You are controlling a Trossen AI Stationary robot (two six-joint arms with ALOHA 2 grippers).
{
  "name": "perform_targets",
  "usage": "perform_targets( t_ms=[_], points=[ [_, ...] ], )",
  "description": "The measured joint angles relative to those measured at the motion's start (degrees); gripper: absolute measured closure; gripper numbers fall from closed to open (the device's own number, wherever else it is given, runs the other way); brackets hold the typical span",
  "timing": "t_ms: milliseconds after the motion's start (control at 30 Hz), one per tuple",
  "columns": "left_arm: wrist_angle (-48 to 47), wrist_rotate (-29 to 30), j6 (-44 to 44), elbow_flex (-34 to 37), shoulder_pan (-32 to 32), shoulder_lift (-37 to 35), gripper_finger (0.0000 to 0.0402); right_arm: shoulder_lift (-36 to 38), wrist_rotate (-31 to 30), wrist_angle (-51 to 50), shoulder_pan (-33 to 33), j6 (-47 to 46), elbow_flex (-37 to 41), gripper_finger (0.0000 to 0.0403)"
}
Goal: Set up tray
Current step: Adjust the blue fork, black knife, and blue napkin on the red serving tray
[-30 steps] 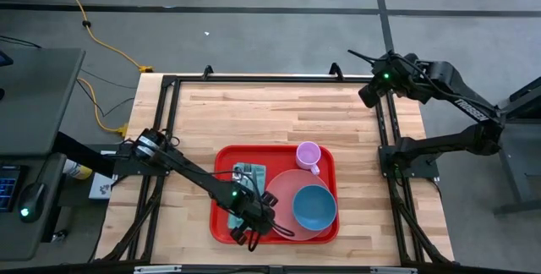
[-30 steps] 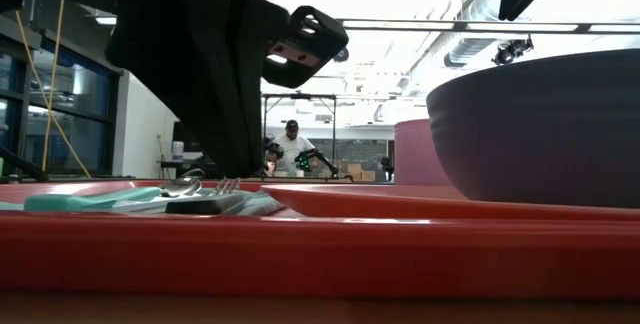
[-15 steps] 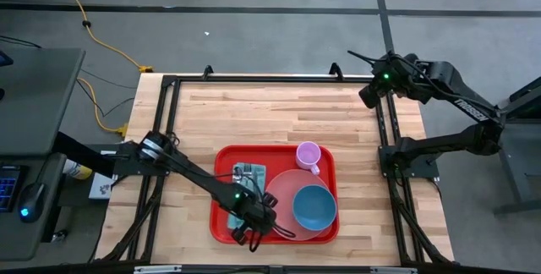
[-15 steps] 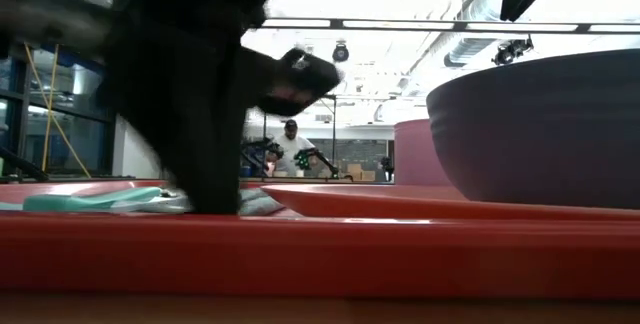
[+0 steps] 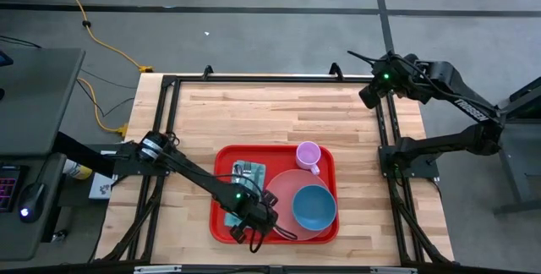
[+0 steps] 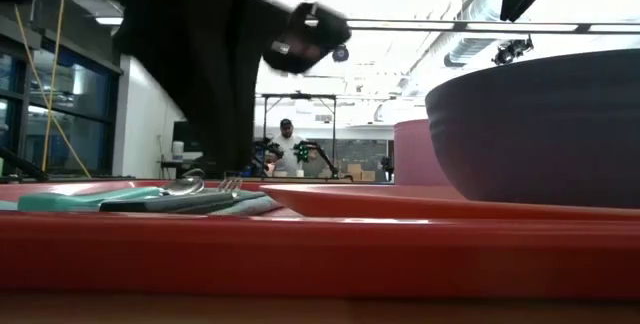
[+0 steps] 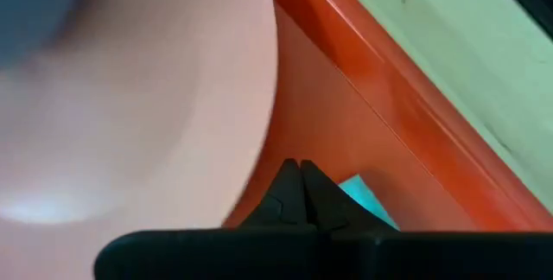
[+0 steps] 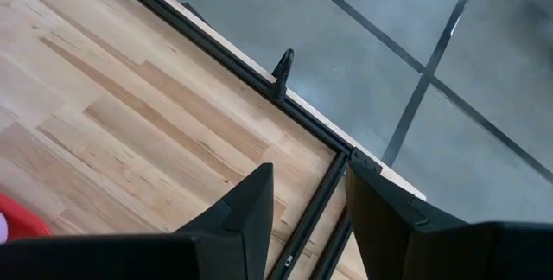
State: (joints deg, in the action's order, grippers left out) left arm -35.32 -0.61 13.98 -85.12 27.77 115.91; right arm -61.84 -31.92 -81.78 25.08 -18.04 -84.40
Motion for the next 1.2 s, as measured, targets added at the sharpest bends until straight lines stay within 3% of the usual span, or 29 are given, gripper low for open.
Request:
perform_targets(
  t_ms=[133, 233, 400, 500, 700, 833, 1033, 1200],
  points=[
    [-4.93, 1.70, 2.44, -5.15, -0.02, 0.01, 0.0393, 0.00, 0.00, 0.00, 0.00, -0.02, 0.00, 0.0279],
    [-8.77, 6.17, 3.67, -8.86, 0.00, -0.02, 0.0393, 0.00, 0.13, 0.00, 0.00, -0.19, 0.00, 0.0279],
    [-24.44, 25.12, -1.15, -14.00, -1.78, -0.06, 0.0393, 0.00, 0.87, -0.01, 0.00, -1.12, 0.00, 0.0279],
    [-34.50, 30.05, -9.62, -14.73, -4.93, -0.10, 0.0393, 0.00, 1.46, -0.43, 0.00, -1.46, 0.00, 0.0279],
    [-47.44, 25.73, -25.80, -13.00, -10.36, -1.80, 0.0393, 0.00, 2.11, -1.66, 0.00, -0.63, 0.00, 0.0279],
    [-47.30, 24.56, -28.05, -11.83, -11.92, -3.55, 0.0393, 0.04, 3.23, -2.17, 0.00, 1.84, 0.00, 0.0279],
    [-44.54, 16.65, -33.30, -9.27, -12.68, -4.43, 0.0393, 0.21, 5.69, -2.38, 0.00, 5.79, 0.00, 0.0279],
    [-42.65, 10.16, -41.09, -8.81, -8.80, -4.38, 0.0393, 1.06, 9.86, -2.43, 0.00, 9.60, 0.00, 0.0279]
  ],
)
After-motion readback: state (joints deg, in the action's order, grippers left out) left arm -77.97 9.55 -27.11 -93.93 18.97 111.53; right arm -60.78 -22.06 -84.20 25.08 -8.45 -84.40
